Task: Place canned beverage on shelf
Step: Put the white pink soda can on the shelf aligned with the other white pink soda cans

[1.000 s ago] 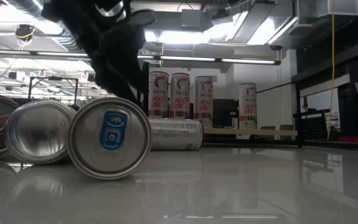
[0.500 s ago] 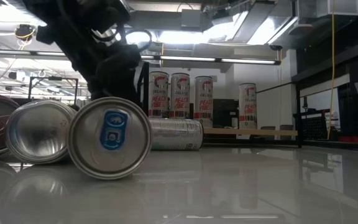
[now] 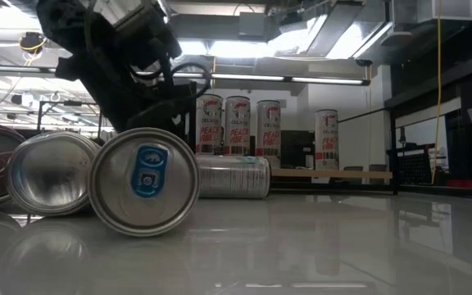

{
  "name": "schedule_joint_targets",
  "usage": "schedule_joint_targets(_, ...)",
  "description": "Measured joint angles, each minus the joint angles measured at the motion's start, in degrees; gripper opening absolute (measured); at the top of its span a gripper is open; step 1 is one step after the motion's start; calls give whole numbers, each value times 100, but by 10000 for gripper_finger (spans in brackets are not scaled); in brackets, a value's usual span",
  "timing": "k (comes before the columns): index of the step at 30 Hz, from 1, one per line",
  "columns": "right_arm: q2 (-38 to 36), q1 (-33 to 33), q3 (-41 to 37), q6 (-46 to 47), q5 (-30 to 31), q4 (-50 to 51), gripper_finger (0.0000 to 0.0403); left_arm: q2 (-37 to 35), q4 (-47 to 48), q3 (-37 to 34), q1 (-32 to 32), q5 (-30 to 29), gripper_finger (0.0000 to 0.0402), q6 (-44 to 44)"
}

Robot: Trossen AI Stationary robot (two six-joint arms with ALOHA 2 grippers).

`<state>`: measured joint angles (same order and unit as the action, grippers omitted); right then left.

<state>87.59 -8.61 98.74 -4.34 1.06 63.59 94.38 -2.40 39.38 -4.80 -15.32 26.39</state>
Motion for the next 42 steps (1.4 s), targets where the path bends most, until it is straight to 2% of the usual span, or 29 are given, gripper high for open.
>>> schedule_joint_targets(8,0,-1,0,2,2,-3,358,23,-28,0,2,-1,352,-4)
schedule_joint_targets(23,2,1,0,167,2,-4,358,23,-132,0,-1,552,238,3)
schedule_joint_targets(32,2,-1,-2,278,0,57,358,-6,-212,0,-133,747,240,162)
schedule_joint_targets(42,2,1,0,965,2,85,358,-106,-239,529,-366,67,240,-100)
